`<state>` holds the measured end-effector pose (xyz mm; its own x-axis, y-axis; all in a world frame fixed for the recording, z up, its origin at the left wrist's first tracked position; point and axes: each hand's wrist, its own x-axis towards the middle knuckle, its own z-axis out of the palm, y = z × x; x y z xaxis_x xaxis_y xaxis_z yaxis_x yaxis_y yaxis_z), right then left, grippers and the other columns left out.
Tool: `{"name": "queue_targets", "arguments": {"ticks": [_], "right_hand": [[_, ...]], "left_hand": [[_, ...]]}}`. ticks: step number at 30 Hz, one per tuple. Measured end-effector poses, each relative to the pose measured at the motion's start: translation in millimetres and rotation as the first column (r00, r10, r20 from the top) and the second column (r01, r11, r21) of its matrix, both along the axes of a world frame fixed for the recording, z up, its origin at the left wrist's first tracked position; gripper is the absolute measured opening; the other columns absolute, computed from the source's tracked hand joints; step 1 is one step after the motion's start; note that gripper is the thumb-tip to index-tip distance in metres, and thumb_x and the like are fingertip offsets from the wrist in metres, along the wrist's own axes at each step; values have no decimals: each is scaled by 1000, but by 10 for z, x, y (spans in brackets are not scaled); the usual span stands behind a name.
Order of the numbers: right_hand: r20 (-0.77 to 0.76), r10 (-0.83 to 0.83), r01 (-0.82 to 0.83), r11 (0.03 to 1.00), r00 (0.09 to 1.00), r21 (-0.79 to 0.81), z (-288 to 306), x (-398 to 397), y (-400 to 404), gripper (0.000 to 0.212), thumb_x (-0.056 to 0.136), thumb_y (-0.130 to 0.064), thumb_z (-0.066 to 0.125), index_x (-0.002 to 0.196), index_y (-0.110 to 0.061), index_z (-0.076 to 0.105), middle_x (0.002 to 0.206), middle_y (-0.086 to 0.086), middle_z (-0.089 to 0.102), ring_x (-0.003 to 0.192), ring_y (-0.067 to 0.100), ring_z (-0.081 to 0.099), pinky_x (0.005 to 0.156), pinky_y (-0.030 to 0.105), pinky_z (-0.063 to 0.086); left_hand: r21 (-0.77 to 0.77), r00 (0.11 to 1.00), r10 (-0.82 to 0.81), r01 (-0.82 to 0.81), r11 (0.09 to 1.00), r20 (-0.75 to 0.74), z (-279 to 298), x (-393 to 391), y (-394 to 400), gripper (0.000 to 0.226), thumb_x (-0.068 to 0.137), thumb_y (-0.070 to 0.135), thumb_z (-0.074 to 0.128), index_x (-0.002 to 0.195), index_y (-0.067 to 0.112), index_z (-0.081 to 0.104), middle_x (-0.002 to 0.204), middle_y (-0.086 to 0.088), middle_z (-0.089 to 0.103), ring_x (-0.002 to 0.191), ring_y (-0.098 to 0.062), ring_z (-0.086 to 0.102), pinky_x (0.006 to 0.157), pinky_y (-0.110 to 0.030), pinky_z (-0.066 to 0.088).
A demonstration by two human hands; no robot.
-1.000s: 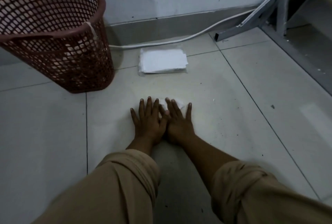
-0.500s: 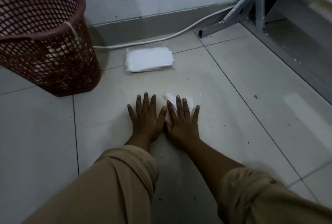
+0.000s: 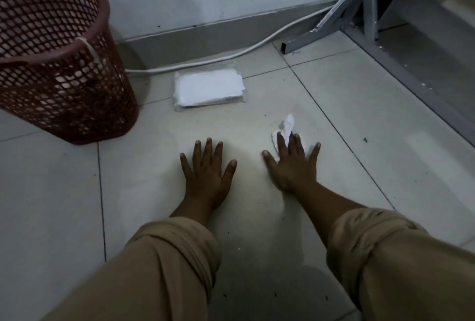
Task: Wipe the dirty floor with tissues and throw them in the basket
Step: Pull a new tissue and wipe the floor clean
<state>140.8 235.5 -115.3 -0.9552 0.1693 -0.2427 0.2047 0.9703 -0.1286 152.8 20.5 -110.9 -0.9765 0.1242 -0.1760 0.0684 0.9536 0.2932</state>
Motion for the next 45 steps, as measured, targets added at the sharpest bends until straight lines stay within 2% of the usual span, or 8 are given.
{"name": "queue_targets", "arguments": {"ticks": [3, 9, 13, 19, 26, 31, 38, 45], "right_hand": [[-61, -24, 18, 995, 998, -94, -61, 394, -292, 80, 87, -76, 4, 153, -33, -11, 162, 3, -16, 148, 17, -20, 112, 59, -22], [-72, 244, -245, 969, 967, -12, -131, 382, -264, 69, 95, -59, 16, 153, -32, -12, 161, 0, -20, 149, 18, -18, 112, 63, -18], [30, 10, -9, 999, 1000, -31, -47, 187, 177, 79, 85, -76, 2, 152, -37, -12, 162, -1, -15, 148, 13, -17, 110, 62, -22], [-1, -192, 191, 980, 981, -51, -19, 795, 214, 85, 82, -81, -1, 151, -35, -17, 162, 3, -15, 148, 17, -20, 111, 61, -21], [-67, 188, -189, 982, 980, -3, -95, 938, -238, 71, 90, -62, 8, 152, -36, -13, 162, 0, -19, 148, 17, -21, 113, 62, -17], [-50, -91, 90, 996, 995, -13, -76, 998, 100, 77, 84, -77, -1, 150, -40, -16, 163, 1, -12, 149, 17, -16, 111, 59, -23], [-86, -311, 305, 950, 947, -70, -93, 1655, -425, 86, 82, -81, -2, 151, -32, -17, 160, 3, -21, 141, 18, -30, 110, 53, -29], [-84, 69, -69, 998, 994, -5, -130, 1621, -716, 72, 93, -65, 3, 150, -29, -23, 159, 2, -25, 147, 20, -24, 111, 57, -25]], "left_hand": [[-2, 999, -45, 45, 999, 4, -50, -20, 97, 75, 90, 65, 1, 156, 29, 0, 164, 2, -11, 149, -20, -20, 116, -55, -18], [49, 993, -117, 118, 992, -22, -59, -26, 472, 67, 96, 61, 11, 156, 30, 1, 164, 2, -9, 149, -20, -18, 116, -54, -16], [5, 984, -176, 176, 984, 33, -84, 105, 503, 74, 93, 66, 7, 156, 28, -2, 164, 0, -13, 149, -21, -21, 116, -55, -16], [-18, 970, -242, 242, 970, -7, -34, 193, 437, 83, 85, 70, 0, 156, 27, 0, 164, 0, -14, 148, -21, -22, 116, -52, -19], [-17, 960, -276, 275, 961, -52, -76, 274, 495, 78, 88, 69, 4, 155, 30, 2, 164, 2, -11, 149, -20, -20, 115, -51, -19], [4, 958, -287, 287, 958, -21, -87, 492, 442, 89, 80, 76, -9, 156, 29, 1, 164, 2, -12, 148, -19, -21, 115, -52, -20], [-18, 959, -282, 283, 959, 17, -96, 619, 377, 83, 85, 71, 2, 156, 28, -2, 164, 2, -14, 148, -19, -22, 116, -53, -17], [-15, 968, -252, 252, 968, 22, -81, 611, 198, 81, 88, 70, 6, 156, 27, -2, 164, 1, -15, 148, -20, -21, 117, -53, -16]]}}
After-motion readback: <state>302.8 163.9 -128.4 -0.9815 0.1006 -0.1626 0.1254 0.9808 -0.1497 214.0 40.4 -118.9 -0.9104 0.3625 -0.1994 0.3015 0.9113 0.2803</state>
